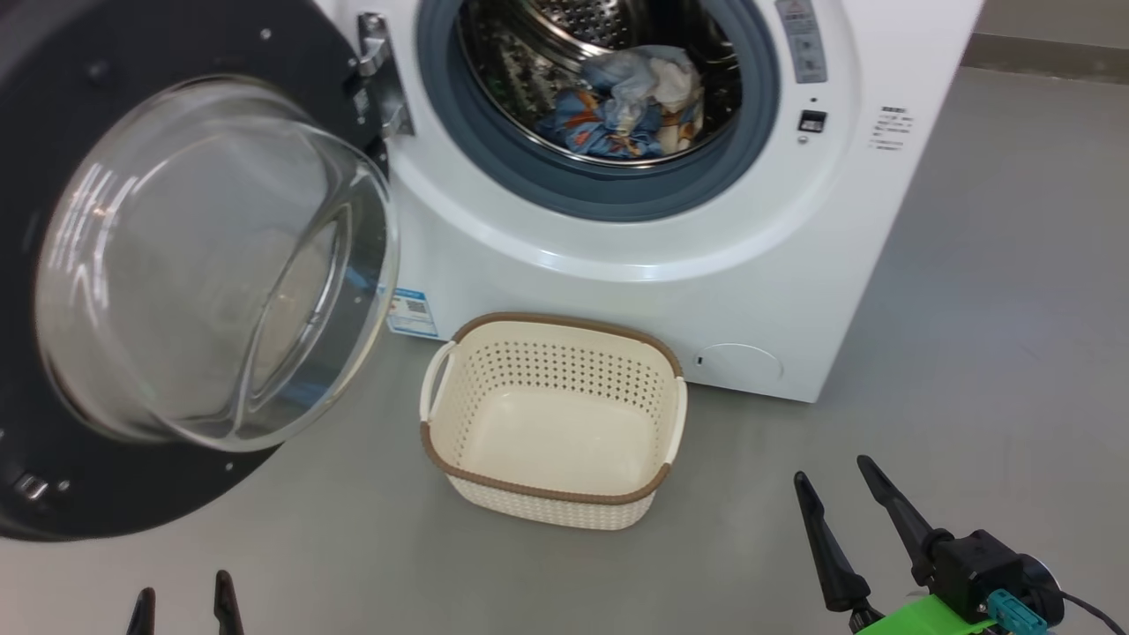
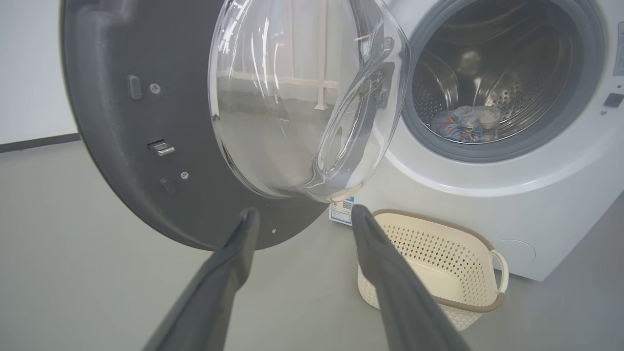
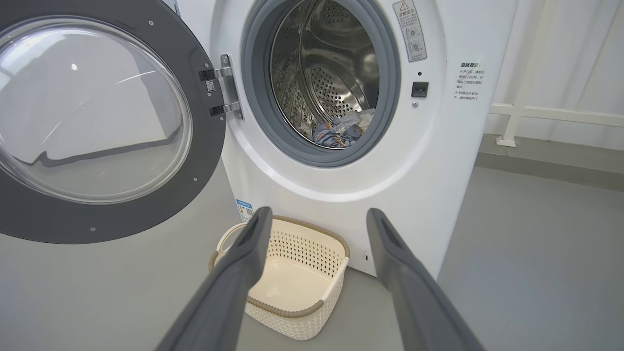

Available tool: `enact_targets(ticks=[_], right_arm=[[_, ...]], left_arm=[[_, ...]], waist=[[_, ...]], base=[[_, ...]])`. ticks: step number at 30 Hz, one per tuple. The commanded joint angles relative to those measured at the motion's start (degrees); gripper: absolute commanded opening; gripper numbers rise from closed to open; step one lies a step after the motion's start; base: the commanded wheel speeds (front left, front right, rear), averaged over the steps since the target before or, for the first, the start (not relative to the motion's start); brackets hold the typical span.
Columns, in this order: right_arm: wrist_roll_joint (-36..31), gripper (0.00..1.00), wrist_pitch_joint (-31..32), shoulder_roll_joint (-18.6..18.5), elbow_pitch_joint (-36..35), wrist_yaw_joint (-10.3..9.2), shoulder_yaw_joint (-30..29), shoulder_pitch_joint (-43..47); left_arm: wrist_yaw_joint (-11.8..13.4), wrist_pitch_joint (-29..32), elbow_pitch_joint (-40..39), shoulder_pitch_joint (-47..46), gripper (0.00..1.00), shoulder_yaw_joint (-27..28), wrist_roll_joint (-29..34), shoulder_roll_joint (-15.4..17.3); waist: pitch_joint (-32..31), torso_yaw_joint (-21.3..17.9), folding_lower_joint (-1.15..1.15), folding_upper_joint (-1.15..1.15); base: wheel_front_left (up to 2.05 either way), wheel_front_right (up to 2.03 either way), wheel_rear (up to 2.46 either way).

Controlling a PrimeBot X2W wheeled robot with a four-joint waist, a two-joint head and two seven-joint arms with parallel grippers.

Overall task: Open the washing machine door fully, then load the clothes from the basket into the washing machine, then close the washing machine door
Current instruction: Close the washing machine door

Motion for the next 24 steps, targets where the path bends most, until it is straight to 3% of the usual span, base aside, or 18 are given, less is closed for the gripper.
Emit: enact_targets(ticks=[1,24], right_arm=[[-0.5,1.0,-0.2,-0.2,-1.6,0.08,1.7,-1.3],[-0.7,1.0,0.0,-0.3,-0.9,0.08,3.0,-2.3]], left_arm=[[0.5,-0.4,-1.1,-2.2,1.0,1.6,-0.2,0.2],[1.7,-0.4,-1.3,-2.7,1.0,1.2,-1.0,0.2]], waist=[[0.3,2.5,0.0,0.0],[0.5,7.8,0.0,0.0]], base=[[0.0,0.0,0.0],[0.0,0.0,0.0]])
